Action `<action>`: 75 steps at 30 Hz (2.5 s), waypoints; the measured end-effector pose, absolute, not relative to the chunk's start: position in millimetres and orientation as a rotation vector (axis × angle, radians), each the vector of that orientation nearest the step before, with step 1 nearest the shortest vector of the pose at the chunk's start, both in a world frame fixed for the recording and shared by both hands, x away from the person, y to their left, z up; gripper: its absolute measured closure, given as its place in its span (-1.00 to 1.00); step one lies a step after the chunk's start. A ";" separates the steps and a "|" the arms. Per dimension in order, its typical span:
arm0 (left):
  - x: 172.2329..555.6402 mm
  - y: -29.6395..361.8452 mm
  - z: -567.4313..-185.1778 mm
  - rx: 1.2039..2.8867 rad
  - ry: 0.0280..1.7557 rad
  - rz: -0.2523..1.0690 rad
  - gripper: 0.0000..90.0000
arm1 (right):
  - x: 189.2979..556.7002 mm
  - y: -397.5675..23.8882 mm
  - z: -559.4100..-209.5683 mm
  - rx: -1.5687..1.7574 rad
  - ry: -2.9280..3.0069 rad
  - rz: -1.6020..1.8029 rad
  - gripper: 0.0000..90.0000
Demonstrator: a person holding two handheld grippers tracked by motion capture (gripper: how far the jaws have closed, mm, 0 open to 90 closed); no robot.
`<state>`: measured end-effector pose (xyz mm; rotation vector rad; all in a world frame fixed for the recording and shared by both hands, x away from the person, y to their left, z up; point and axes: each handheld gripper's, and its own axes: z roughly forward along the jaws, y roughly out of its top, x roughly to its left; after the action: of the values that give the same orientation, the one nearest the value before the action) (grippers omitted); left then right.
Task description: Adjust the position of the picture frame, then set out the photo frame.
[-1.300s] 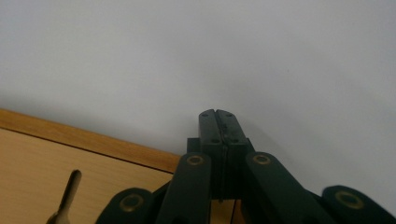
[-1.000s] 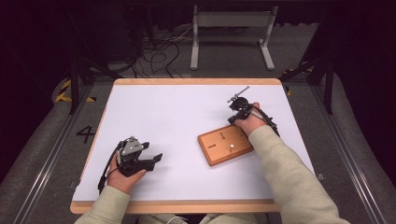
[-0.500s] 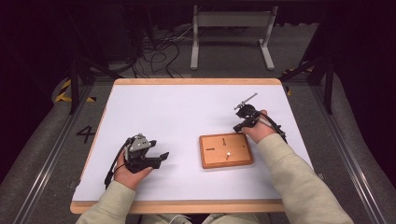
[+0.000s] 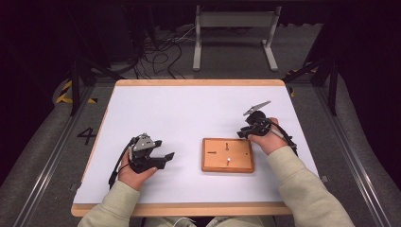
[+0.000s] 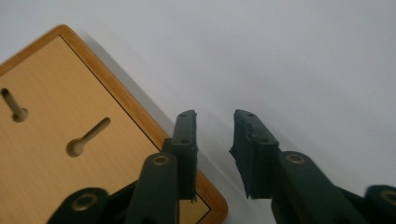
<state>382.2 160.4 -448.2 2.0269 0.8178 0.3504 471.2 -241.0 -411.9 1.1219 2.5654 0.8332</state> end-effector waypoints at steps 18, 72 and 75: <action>381.1 134.4 -429.7 2.080 0.738 0.320 -0.26 | 418.4 -276.8 -389.9 1.023 2.391 1.127 0.11; 385.0 -2.4 -426.5 2.210 0.280 0.044 0.02 | 385.2 -312.9 -405.5 1.127 2.333 1.201 0.23; 385.6 -8.3 -429.1 2.216 0.277 0.040 0.24 | 384.7 -312.5 -405.5 1.125 2.328 1.201 0.27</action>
<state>385.6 -8.3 -429.1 2.2164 0.2773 0.0397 384.7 -312.5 -405.5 1.1250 2.3279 1.2010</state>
